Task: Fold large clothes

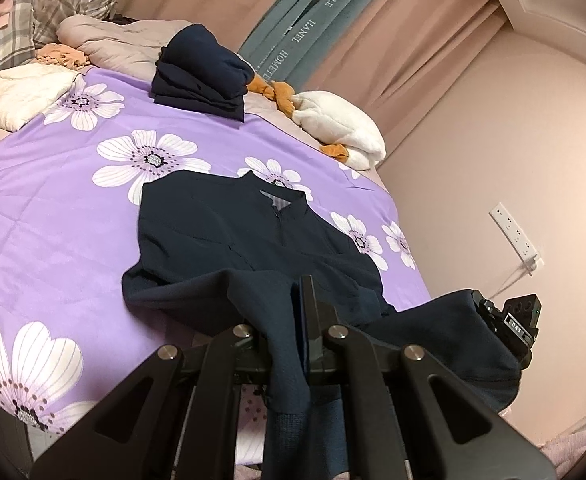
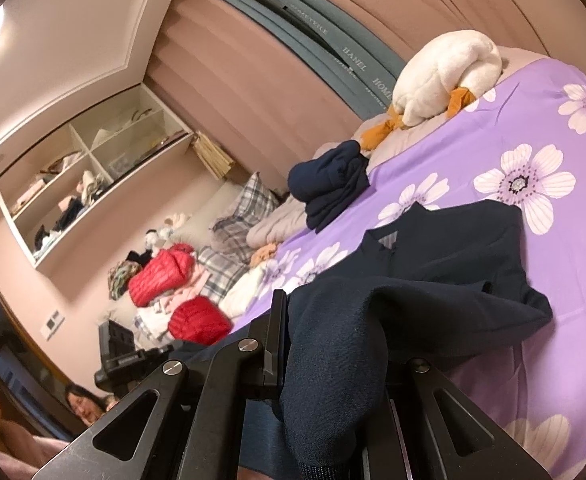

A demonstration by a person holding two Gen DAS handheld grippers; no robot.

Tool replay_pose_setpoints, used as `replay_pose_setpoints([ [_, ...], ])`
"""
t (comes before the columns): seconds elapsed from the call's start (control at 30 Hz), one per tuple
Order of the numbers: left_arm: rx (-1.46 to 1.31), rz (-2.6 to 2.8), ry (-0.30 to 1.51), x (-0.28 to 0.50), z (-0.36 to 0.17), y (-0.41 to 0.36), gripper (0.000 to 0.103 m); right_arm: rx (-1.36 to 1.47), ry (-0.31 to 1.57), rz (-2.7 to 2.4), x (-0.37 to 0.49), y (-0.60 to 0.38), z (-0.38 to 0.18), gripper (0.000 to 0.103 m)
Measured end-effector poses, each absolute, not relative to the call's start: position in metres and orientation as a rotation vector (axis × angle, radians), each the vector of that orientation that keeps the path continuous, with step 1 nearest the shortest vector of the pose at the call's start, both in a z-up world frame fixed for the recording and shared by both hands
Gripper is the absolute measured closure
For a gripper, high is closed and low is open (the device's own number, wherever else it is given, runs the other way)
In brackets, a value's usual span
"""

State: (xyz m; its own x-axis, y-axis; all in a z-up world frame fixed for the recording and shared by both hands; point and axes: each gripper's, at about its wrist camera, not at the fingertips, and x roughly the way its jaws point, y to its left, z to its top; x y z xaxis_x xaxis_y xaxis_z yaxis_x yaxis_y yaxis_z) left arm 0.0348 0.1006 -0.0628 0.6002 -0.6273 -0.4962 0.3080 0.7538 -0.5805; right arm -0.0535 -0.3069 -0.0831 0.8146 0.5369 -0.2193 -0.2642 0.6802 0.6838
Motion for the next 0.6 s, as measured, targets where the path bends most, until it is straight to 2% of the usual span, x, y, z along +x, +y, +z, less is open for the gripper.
replay_pose_setpoints([
  [0.6,-0.519,-0.458,0.754,0.117,-0.071,0.113,0.095,0.745,0.417,0.361,0.006,-0.336,-0.085,0.093],
])
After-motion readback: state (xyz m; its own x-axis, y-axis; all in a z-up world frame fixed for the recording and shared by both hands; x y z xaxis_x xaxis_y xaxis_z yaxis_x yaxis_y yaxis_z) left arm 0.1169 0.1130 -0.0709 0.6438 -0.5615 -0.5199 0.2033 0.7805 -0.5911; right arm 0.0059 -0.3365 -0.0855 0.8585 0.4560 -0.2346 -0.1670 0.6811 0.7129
